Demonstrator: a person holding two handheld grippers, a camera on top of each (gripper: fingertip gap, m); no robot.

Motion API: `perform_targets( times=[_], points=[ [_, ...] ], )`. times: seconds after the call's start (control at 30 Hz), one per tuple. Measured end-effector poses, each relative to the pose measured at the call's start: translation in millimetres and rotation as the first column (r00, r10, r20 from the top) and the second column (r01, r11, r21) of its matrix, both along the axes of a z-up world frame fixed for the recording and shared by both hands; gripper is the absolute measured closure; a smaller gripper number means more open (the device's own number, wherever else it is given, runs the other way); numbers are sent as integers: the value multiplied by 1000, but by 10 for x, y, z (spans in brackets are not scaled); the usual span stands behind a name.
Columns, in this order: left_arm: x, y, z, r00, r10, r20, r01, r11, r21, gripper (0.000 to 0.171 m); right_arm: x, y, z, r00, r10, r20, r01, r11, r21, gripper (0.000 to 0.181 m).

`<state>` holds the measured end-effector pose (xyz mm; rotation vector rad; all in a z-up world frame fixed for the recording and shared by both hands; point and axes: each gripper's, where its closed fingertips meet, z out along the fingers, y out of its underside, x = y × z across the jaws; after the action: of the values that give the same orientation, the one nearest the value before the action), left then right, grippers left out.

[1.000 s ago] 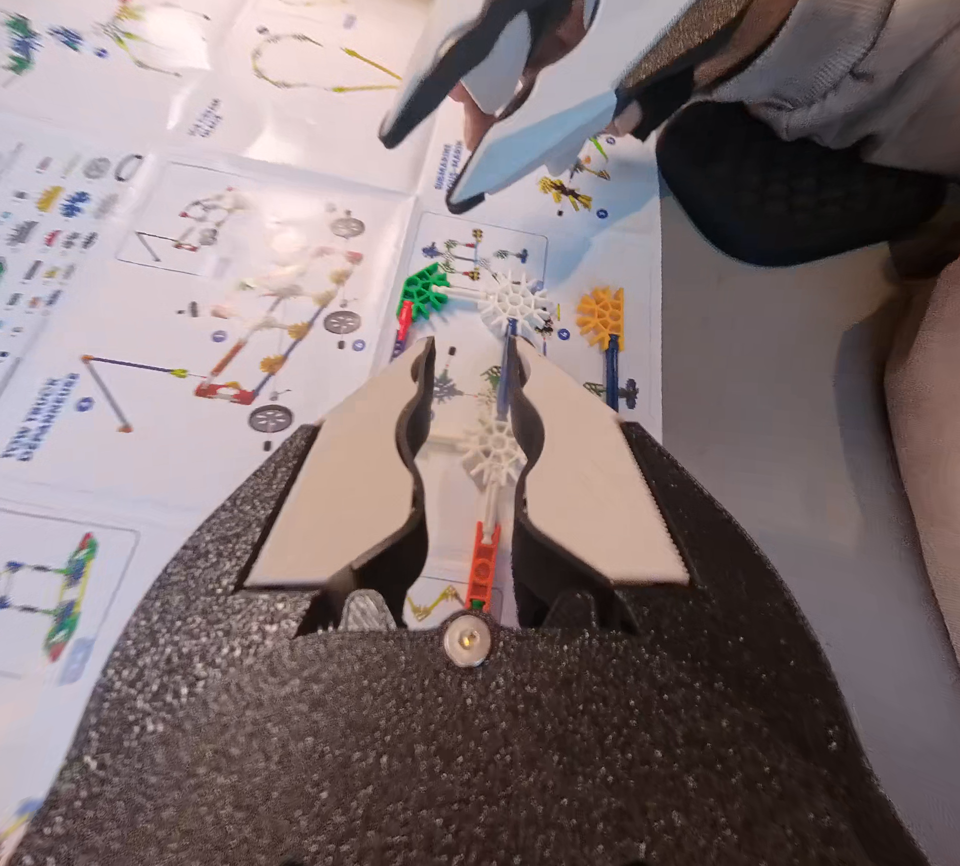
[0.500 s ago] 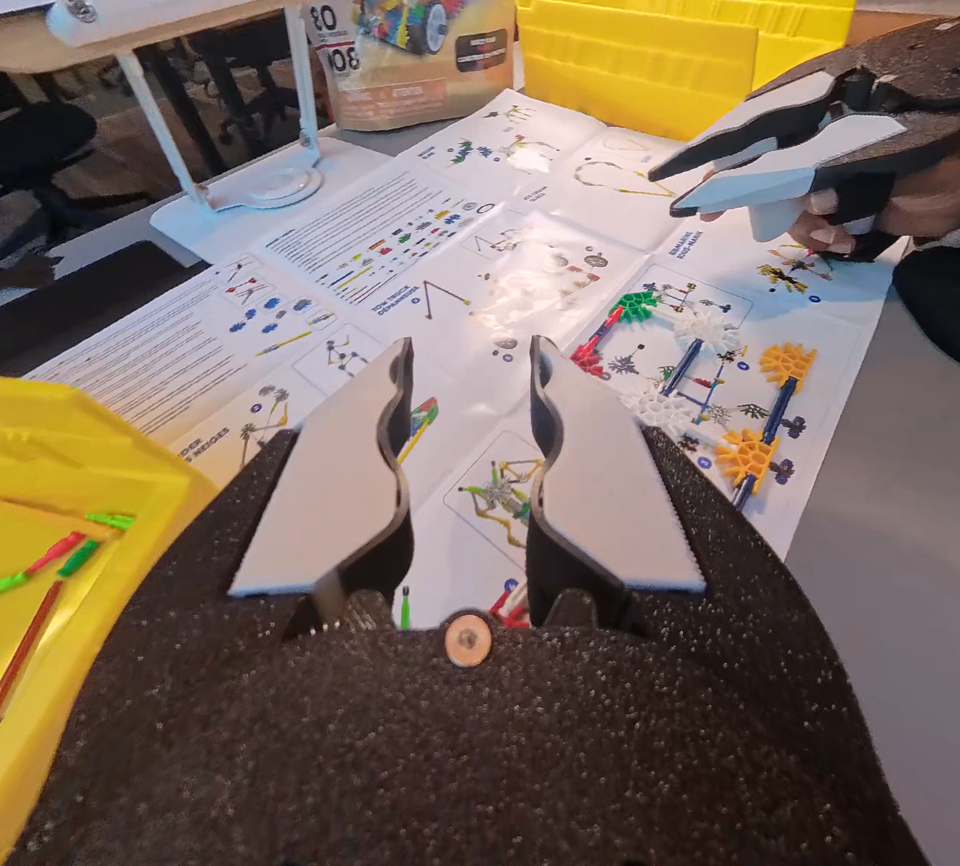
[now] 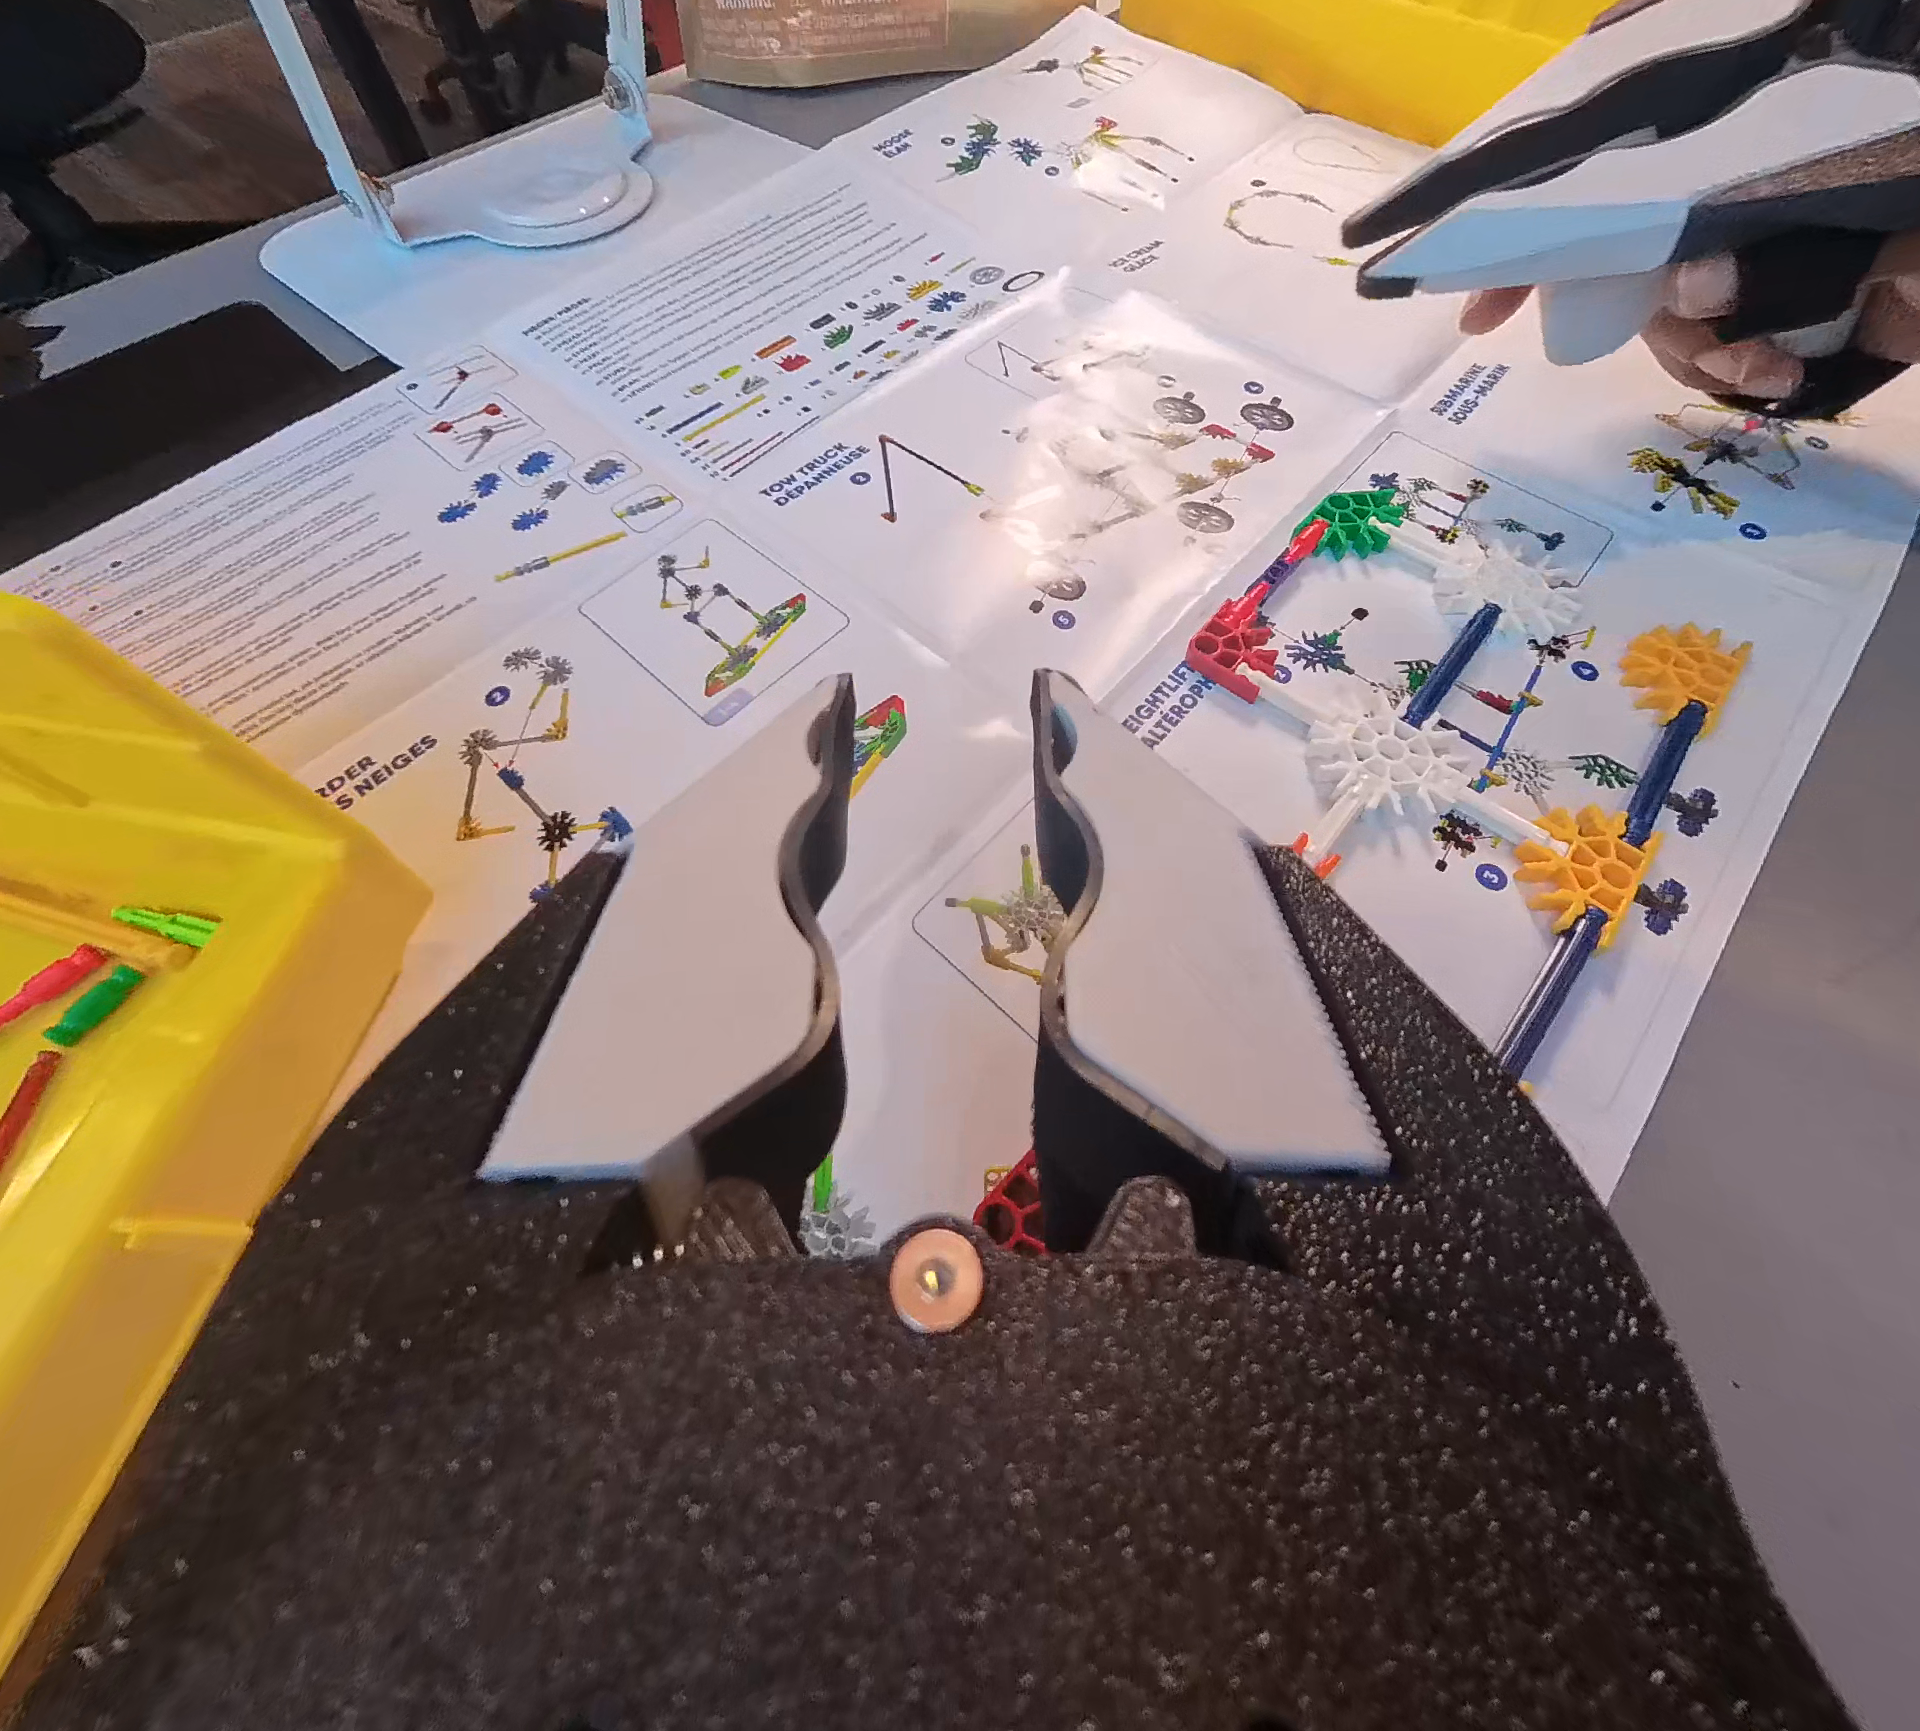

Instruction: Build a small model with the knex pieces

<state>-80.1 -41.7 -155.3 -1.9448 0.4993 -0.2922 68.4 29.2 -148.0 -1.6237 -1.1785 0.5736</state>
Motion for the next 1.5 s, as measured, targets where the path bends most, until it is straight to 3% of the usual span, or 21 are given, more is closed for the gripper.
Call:
perform_targets(
  times=[0.1, 0.3, 0.8, 0.93, 1.07, 1.17, 1.27, 1.4, 1.5],
  points=[
    [-9, -3, 18, 1000, 6, 2, -6, 1000, 12, 140, -191, 82, -192, 989, 52, 140, -46, 998, -47, 181],
    [10, -29, 29, 1000, -10, 11, 10, 1000, 13, 141, -374, 174, -555, 934, 115, 337, -64, 985, -161, 181],
    [32, -43, 5, 1000, -22, 11, 22, 1000, -1, 142, -362, 203, -616, 911, 76, 404, -19, 990, -142, 181],
    [16, -41, 32, 1000, -8, 4, 8, 1000, 17, 143, -365, 207, -439, 950, 41, 309, -24, 998, -57, 174],
    [4, -34, 85, 1000, 4, -6, -4, 999, 45, 144, -324, 211, 102, 999, 2, 43, -3, 1000, 27, 165],
    [-57, -12, 116, 999, 34, -19, -32, 997, 68, 145, -241, 250, 476, 989, -23, -143, 33, 997, 70, 163],
    [-365, 52, 286, 987, 148, -66, -137, 980, 145, 152, -147, 281, 658, 976, -48, -211, 69, 994, 90, 162],
    [-1193, 225, 694, 907, 354, -226, -305, 925, 227, 156, -86, 206, 786, 970, -41, -241, 69, 992, 110, 162],
    [-1775, 406, 514, 781, 359, -510, -365, 926, 93, 153, -95, 113, 780, 973, -7, -229, 35, 992, 118, 163]
  ],
)
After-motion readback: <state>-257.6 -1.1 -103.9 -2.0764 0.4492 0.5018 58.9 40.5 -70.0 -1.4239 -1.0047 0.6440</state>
